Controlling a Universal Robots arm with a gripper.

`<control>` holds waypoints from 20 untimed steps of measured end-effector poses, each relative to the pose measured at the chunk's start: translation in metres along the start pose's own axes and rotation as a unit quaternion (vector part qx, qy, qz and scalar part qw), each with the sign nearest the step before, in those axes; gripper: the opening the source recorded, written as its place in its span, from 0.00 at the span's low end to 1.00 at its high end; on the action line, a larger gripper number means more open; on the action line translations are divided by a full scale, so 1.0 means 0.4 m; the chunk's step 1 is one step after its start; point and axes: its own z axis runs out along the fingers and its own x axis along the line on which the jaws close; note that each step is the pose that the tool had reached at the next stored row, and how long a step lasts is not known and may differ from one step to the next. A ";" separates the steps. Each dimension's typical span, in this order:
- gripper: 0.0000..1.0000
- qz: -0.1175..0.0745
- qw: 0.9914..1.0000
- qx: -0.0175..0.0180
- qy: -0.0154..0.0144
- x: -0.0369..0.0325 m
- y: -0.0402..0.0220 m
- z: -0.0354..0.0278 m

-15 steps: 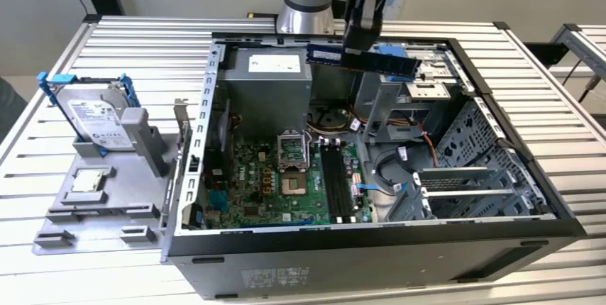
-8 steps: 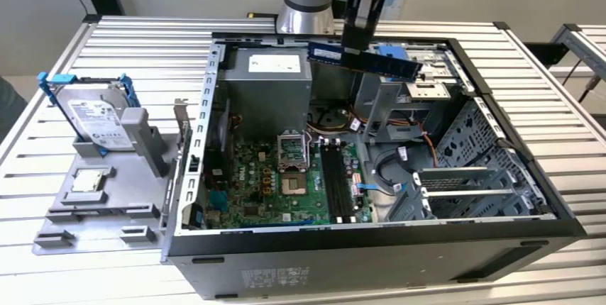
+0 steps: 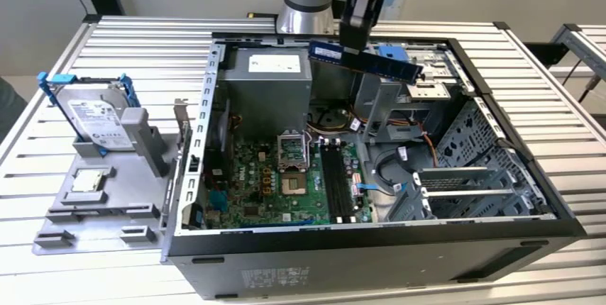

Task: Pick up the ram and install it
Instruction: 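Press down the ram until it locks into place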

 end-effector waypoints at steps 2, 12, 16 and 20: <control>0.00 0.008 1.000 0.000 0.000 0.000 0.000 0.000; 0.00 0.053 0.999 0.002 -0.001 0.000 0.000 0.000; 0.00 0.073 0.997 0.003 -0.002 0.000 0.000 0.000; 0.00 0.093 0.996 0.004 -0.002 0.000 0.000 0.000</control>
